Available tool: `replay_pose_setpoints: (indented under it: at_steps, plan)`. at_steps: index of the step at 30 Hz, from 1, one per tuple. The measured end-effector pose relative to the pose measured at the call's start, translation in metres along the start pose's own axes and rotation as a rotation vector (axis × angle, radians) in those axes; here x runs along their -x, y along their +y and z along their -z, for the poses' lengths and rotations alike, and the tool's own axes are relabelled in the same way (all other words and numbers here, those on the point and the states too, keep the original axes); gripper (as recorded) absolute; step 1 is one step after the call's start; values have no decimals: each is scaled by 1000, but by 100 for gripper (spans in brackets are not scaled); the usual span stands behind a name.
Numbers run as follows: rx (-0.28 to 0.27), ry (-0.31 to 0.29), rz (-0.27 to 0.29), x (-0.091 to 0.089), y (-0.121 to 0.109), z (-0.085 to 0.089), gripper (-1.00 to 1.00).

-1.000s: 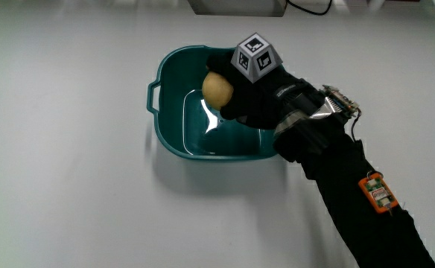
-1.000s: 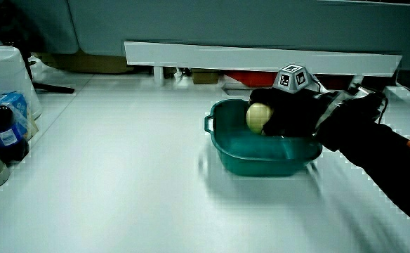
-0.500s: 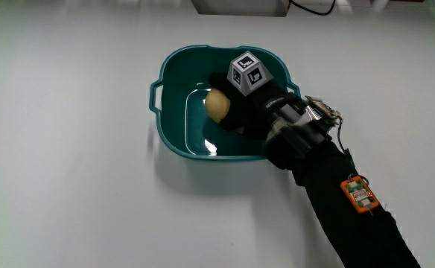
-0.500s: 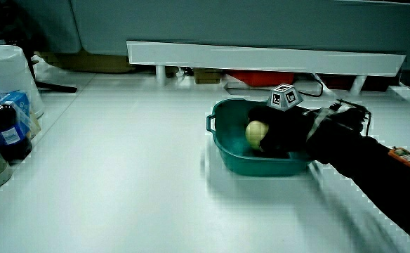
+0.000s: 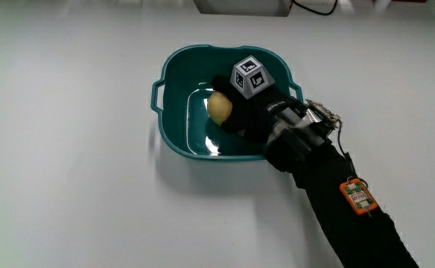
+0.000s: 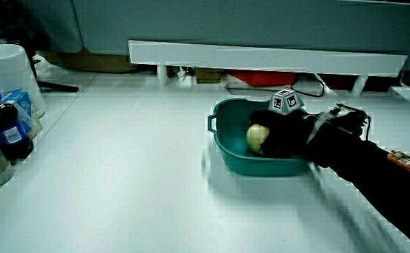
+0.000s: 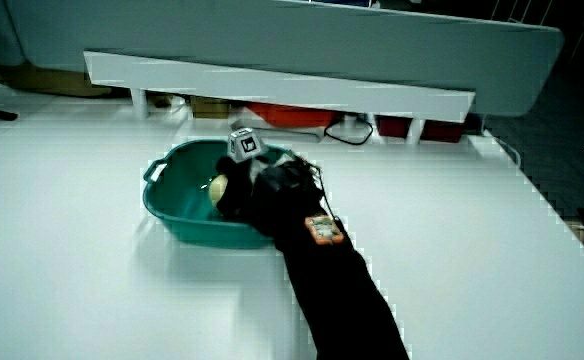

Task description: Place pear into plate

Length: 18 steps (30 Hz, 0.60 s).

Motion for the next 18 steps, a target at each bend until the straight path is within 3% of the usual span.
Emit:
replay_pose_setpoints:
  at_steps: [4, 8, 14, 18]
  plan:
    - [-6, -27, 15, 2, 2, 4, 0]
    - [-8, -7, 13, 2, 0, 6, -17]
    - [35, -22, 42, 1, 4, 13, -42]
    - [-4, -8, 47, -2, -2, 10, -58]
